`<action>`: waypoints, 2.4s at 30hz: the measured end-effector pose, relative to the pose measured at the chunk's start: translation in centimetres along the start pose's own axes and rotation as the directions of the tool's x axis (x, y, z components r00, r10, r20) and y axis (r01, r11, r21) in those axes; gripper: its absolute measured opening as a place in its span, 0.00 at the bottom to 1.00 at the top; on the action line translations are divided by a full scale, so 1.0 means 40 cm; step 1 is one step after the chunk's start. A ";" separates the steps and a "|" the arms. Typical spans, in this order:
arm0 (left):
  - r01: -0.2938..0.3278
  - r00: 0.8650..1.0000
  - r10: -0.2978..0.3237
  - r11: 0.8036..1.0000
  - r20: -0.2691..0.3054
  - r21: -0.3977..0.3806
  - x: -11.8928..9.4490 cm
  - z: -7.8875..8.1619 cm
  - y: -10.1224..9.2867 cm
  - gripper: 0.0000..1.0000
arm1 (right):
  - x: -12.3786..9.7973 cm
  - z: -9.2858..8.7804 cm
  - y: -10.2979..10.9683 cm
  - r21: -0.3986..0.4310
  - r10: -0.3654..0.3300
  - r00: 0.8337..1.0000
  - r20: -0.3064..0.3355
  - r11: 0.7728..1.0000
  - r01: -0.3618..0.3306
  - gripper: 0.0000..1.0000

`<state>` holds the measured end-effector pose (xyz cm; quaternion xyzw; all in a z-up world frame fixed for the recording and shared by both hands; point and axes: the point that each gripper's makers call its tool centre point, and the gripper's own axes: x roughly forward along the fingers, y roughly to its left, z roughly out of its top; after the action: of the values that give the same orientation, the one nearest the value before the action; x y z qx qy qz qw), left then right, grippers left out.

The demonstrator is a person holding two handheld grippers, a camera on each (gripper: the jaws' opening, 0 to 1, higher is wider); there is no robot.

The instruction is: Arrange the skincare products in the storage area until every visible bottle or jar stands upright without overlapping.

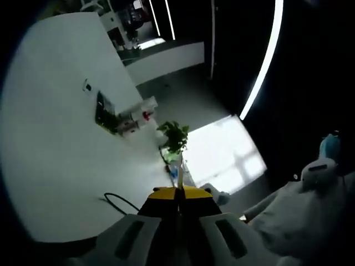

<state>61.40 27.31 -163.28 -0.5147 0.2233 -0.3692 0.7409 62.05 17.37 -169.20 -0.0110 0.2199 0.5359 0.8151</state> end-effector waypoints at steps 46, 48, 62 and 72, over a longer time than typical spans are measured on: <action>-0.124 0.990 0.125 0.992 -0.064 0.016 0.234 0.359 0.164 0.00 | 0.016 -0.049 -0.056 -0.138 -0.117 0.988 -0.097 0.985 0.103 0.29; -0.168 0.984 0.166 0.985 -0.061 -0.024 0.243 0.371 0.196 0.00 | 0.016 -0.050 -0.057 -0.139 -0.119 0.988 -0.100 0.985 0.105 0.29; -0.326 0.942 0.314 0.940 -0.123 -0.101 0.284 0.389 0.358 0.00 | 0.015 -0.066 -0.068 -0.141 -0.134 0.982 -0.130 0.983 0.115 0.26; -0.412 0.905 0.385 0.899 -0.178 -0.149 0.310 0.350 0.464 0.00 | 0.015 -0.075 -0.070 -0.143 -0.140 0.979 -0.150 0.983 0.119 0.26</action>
<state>85.01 29.71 -174.73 -0.4958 0.4102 -0.2234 0.7321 63.68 15.95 -172.74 -0.1225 0.2468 0.4926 0.8255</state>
